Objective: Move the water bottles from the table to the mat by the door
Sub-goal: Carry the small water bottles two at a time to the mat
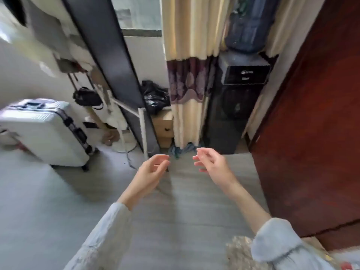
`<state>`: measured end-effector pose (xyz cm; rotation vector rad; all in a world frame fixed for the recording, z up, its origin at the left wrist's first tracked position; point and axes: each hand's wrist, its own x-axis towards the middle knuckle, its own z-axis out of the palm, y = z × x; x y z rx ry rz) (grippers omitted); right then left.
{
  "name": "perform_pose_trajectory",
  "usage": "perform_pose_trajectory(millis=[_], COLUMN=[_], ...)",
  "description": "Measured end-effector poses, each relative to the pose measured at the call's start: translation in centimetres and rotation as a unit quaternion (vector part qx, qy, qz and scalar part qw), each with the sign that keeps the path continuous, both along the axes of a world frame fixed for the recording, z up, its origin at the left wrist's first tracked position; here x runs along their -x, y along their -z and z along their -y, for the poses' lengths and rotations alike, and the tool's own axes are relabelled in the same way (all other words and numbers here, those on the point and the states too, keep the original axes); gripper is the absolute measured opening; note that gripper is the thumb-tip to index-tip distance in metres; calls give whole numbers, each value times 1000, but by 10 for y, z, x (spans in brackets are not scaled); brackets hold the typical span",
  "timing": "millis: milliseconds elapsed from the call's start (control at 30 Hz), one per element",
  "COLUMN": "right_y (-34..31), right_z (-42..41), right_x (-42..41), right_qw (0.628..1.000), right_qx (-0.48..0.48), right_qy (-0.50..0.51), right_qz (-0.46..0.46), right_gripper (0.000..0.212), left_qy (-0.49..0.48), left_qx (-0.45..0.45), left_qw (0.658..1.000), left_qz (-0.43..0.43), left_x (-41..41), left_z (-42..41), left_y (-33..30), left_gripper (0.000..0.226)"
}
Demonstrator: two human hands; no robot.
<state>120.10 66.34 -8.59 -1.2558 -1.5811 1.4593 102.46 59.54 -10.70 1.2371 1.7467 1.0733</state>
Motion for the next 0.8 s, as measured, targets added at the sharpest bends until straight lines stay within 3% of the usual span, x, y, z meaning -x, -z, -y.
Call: perform_pose_trajectory(millis=[167, 367, 600, 800], right_y=[-16, -30, -34, -36], right_z=[53, 125, 202, 239], right_x=[173, 346, 520, 675], right_qw=[989, 948, 885, 825], right_qx=[-35, -75, -70, -84], right_qy=[-145, -308, -458, -552], right_qz=[-19, -21, -52, -86], right_gripper=[14, 22, 24, 16], left_qy=[-149, -306, -478, -578], left_qx=[-32, -57, -61, -83], left_qw=[988, 950, 876, 812], left_qz=[6, 12, 9, -24], left_x=[145, 280, 401, 514], left_z=[90, 202, 312, 359], left_y=[-22, -32, -25, -33], left_gripper=[15, 14, 17, 20])
